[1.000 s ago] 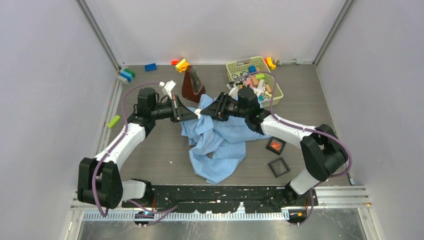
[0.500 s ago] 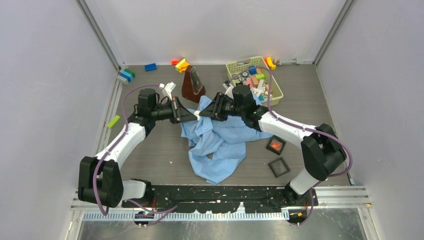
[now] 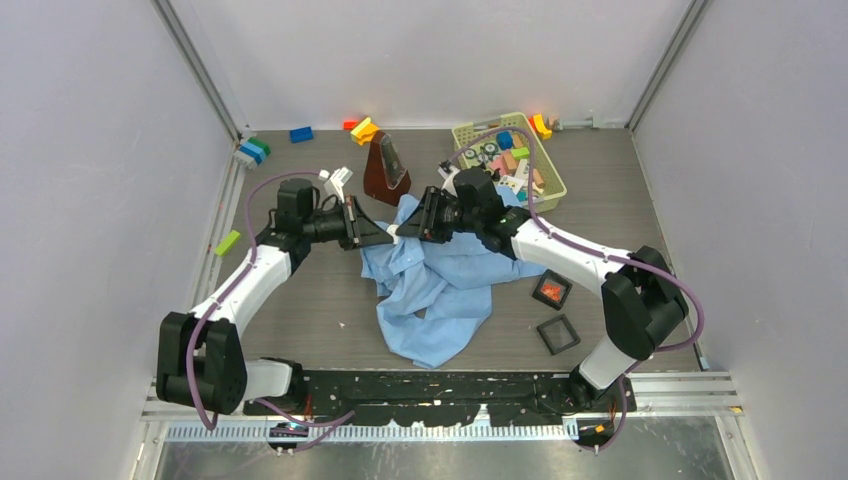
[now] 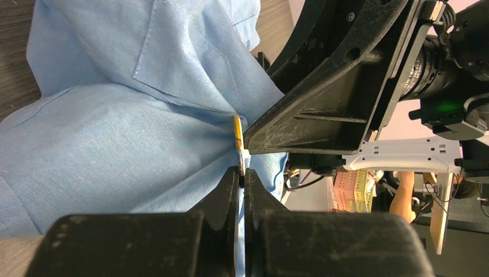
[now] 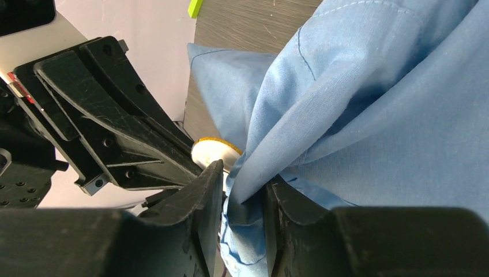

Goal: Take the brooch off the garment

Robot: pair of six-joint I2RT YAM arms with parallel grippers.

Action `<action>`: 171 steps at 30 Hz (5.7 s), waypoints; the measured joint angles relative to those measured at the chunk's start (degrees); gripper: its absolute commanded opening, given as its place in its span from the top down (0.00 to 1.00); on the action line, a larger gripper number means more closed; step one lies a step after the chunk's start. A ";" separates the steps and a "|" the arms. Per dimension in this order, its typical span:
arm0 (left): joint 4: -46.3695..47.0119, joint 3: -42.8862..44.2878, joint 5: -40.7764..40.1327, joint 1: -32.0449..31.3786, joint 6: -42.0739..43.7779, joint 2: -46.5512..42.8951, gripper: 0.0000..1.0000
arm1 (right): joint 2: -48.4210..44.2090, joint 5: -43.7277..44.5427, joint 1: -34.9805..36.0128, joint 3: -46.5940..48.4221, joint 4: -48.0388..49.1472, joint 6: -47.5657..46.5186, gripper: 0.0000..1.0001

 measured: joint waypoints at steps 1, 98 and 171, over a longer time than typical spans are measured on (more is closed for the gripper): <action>-0.13 0.00 -0.04 0.00 0.00 0.00 1.00 | 0.00 0.55 0.20 0.31 -0.70 -0.33 0.64; -18.80 15.47 17.22 -1.66 8.83 -0.83 1.00 | -16.26 -19.98 -2.56 -9.60 14.14 -5.09 0.62; -22.51 13.14 11.10 -2.54 16.76 -3.48 1.00 | -11.47 -13.20 -1.05 -7.85 9.46 1.05 0.52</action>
